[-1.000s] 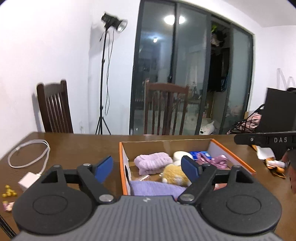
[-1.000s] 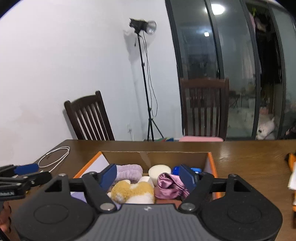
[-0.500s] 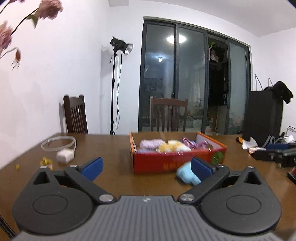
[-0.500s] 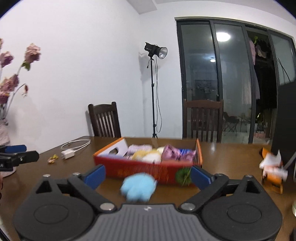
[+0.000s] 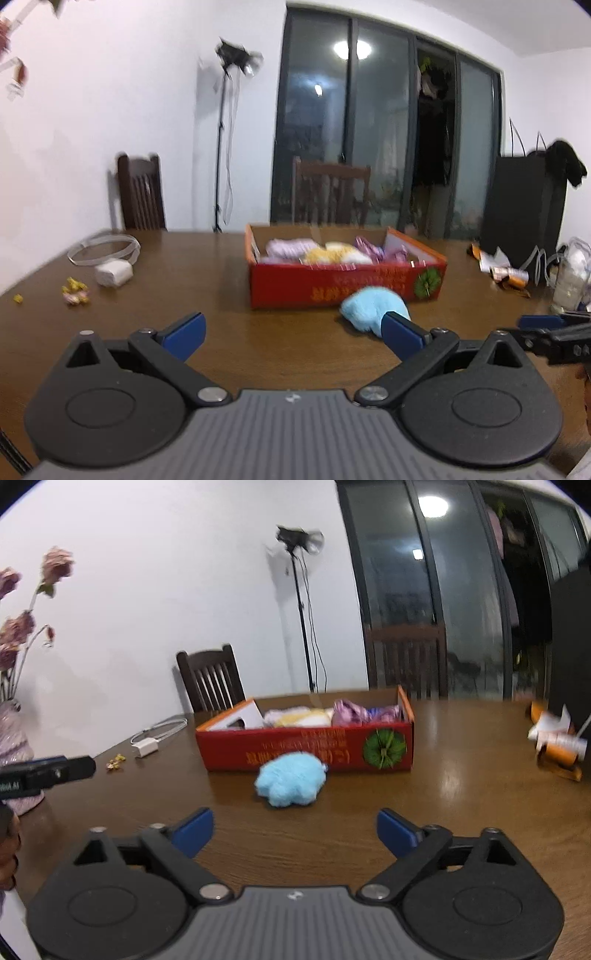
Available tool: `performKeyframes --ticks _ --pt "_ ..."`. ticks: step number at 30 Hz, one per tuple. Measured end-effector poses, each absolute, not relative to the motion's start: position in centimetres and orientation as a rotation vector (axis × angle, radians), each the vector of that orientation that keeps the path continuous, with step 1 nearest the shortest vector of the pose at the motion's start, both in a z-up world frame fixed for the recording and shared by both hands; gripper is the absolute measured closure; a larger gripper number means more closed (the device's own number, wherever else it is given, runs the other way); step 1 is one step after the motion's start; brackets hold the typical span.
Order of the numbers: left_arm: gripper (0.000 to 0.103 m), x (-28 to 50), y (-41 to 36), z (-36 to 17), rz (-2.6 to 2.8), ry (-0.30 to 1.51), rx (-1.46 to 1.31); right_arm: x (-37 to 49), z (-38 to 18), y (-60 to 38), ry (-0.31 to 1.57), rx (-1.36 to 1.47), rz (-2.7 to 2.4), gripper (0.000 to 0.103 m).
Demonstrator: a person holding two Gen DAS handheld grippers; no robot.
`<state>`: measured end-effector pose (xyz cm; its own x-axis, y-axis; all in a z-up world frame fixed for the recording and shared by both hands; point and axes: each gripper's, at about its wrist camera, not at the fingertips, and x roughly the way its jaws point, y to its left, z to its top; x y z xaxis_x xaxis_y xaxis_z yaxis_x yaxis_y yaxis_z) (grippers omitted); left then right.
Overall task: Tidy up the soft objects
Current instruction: 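Close both tools on the light-blue fluffy plush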
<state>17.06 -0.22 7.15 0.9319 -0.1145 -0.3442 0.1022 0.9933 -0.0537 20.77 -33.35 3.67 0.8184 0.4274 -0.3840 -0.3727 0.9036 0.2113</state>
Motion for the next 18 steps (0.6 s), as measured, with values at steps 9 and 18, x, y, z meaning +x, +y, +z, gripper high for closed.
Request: performKeyframes --ticks 9,18 --pt "0.028 28.2 -2.3 4.4 -0.356 0.517 -0.178 29.5 2.1 -32.9 0.538 0.274 0.473 0.039" --pt "0.051 37.4 -3.5 1.2 -0.437 0.672 -0.3 39.6 0.2 -30.2 0.656 0.374 0.506 0.062"
